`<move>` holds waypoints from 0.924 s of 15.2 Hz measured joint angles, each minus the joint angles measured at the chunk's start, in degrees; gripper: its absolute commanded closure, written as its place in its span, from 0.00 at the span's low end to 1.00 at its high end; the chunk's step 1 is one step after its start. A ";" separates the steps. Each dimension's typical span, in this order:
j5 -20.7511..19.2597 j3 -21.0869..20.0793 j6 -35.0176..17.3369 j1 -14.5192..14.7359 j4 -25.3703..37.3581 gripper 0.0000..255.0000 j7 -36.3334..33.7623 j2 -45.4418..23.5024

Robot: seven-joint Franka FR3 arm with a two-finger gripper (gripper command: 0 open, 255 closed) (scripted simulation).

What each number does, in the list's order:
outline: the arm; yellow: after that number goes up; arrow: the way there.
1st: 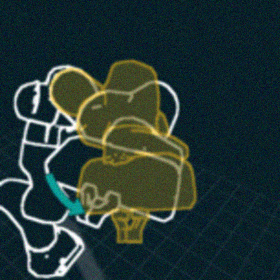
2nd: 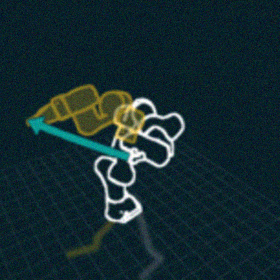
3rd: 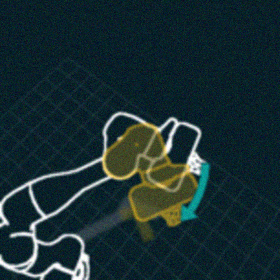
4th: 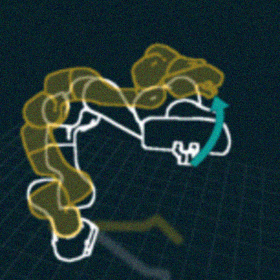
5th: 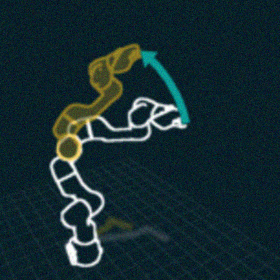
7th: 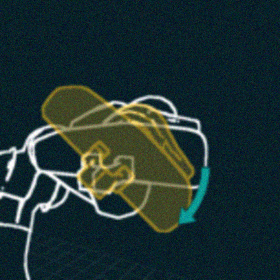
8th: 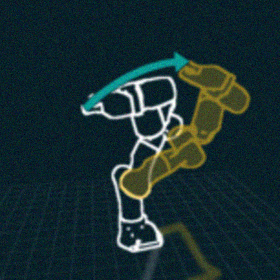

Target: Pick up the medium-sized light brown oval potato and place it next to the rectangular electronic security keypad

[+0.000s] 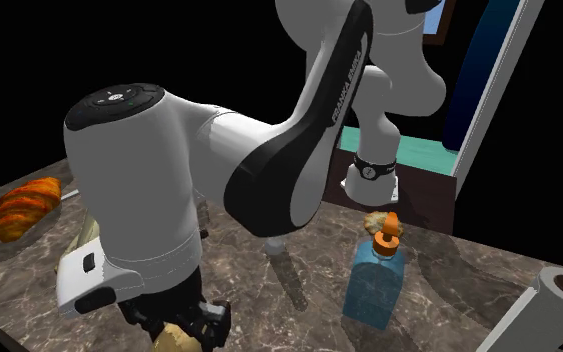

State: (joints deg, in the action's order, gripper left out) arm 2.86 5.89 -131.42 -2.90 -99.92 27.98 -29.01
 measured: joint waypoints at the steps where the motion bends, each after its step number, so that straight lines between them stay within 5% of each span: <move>1: -0.05 0.04 0.63 -0.01 0.18 1.00 0.03 0.46; 14: -0.63 0.41 8.65 0.07 3.67 1.00 -0.13 5.01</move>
State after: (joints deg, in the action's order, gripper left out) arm 2.23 6.30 -122.77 -2.84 -96.25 27.85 -24.00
